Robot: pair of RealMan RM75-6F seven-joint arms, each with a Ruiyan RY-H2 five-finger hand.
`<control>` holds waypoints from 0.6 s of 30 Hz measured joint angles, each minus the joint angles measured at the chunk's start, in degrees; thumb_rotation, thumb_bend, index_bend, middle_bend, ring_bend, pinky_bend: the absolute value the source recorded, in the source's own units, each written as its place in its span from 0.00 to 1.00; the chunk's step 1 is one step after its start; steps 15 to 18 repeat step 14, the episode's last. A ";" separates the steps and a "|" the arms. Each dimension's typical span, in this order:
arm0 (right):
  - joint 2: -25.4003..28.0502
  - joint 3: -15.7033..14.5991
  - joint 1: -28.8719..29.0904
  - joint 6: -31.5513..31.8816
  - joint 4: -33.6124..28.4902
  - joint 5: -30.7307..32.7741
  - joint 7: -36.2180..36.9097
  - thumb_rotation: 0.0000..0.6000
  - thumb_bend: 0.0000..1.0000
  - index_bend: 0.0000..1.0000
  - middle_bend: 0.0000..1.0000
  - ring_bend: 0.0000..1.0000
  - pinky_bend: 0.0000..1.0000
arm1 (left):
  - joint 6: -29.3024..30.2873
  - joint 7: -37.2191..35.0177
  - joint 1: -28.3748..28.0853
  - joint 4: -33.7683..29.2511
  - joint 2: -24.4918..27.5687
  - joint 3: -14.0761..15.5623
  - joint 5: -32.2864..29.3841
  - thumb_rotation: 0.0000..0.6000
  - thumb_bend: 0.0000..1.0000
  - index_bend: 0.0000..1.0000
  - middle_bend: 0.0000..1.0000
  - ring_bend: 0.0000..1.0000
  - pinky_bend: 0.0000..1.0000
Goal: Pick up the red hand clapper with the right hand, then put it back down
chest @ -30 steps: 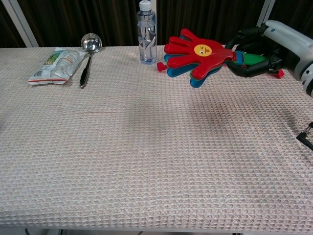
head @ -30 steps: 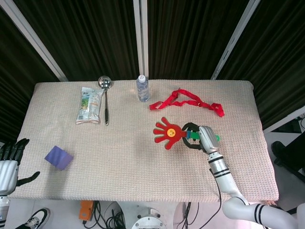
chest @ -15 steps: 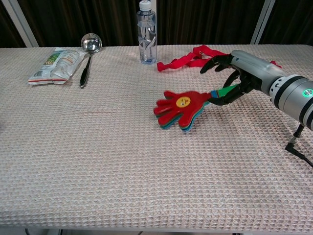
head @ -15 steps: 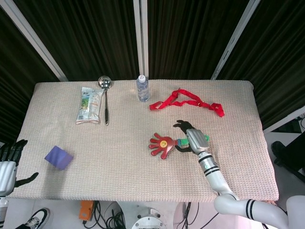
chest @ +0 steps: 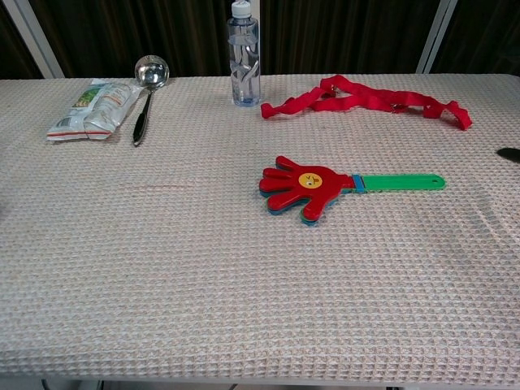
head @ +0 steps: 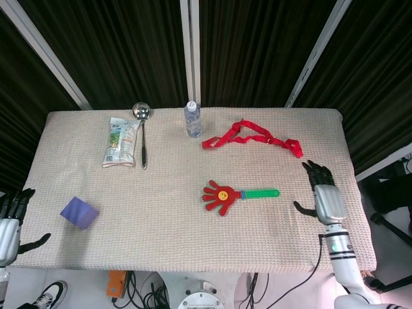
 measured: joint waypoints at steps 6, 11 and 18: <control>3.81 -4.01 -7.71 6.18 6.38 -2.74 4.86 1.00 0.13 0.00 0.00 0.00 0.00 | -0.05 0.59 -0.03 -0.25 -0.06 -0.05 -0.04 1.00 0.09 0.08 0.07 0.00 0.04; 5.19 -4.87 -11.08 8.25 9.05 -4.78 10.21 1.00 0.13 0.00 0.00 0.00 0.00 | -0.46 0.59 -0.16 -0.22 -0.21 0.03 -0.07 1.00 0.09 0.08 0.07 0.00 0.04; 5.55 -5.13 -11.56 8.85 8.84 -6.01 9.32 1.00 0.13 0.00 0.00 0.00 0.00 | -0.45 0.77 -0.24 -0.31 -0.10 -0.15 -0.19 1.00 0.09 0.08 0.07 0.00 0.04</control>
